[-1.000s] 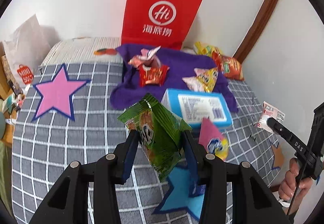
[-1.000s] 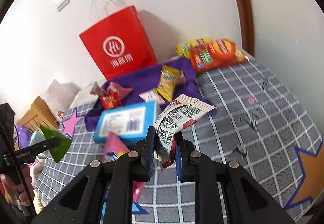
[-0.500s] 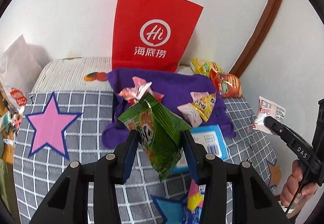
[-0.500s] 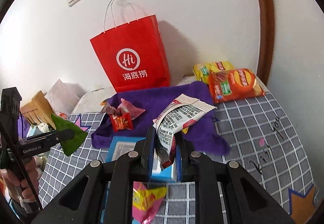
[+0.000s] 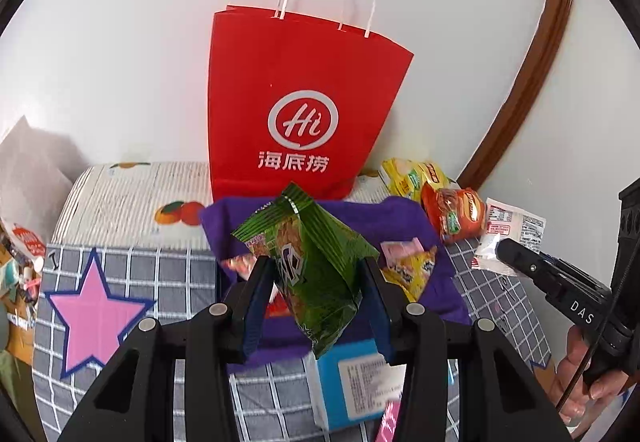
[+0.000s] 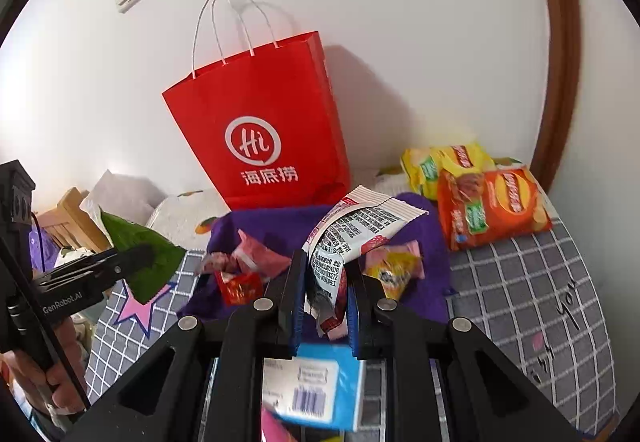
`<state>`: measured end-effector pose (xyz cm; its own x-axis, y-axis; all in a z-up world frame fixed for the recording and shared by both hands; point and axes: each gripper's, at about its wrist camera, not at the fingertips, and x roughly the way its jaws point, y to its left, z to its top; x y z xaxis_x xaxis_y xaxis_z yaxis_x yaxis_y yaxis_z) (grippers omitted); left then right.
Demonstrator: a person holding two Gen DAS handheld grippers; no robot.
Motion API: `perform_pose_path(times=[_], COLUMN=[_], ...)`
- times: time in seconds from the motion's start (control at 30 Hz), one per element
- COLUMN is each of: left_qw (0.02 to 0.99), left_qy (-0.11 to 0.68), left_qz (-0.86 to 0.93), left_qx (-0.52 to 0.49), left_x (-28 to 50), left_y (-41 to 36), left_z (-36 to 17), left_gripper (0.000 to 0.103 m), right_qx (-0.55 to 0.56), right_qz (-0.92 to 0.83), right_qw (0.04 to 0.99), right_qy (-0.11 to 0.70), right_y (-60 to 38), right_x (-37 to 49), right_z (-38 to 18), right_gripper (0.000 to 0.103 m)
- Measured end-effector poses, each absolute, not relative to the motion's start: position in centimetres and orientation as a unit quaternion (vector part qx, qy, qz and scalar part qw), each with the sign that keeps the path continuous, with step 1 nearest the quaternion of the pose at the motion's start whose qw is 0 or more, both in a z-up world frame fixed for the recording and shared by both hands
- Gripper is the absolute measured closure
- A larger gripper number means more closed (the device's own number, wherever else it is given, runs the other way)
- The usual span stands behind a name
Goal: Organize snacks
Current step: 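Lift and carry the green bag and white wrapper toward the purple towel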
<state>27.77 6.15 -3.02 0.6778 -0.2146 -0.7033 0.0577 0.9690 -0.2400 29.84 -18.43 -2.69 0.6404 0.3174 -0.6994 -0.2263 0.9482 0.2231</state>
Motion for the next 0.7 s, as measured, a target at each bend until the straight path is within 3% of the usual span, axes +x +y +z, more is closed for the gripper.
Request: perform_pose_path(times=[0.43, 0.7], left_qw=[0.909, 0.903], left_qy=[0.398, 0.410], left_qz=[-0.071, -0.064], left_qx=[-0.105, -0.111], left_x=[33.5, 35.8], left_y=[5.8, 5.8], left_z=[-3.5, -6.1], left_gripper=[0.061, 0.061], right_qx=[0.050, 0.050], right_qz=[0.168, 0.171], right_qw=[0.900, 0.879], right_qy=[0.400, 0.441], right_y=[-16.4, -16.5], right_x=[35.8, 38.5], right_z=[-3.0, -7.7], right_gripper=[0.085, 0.085])
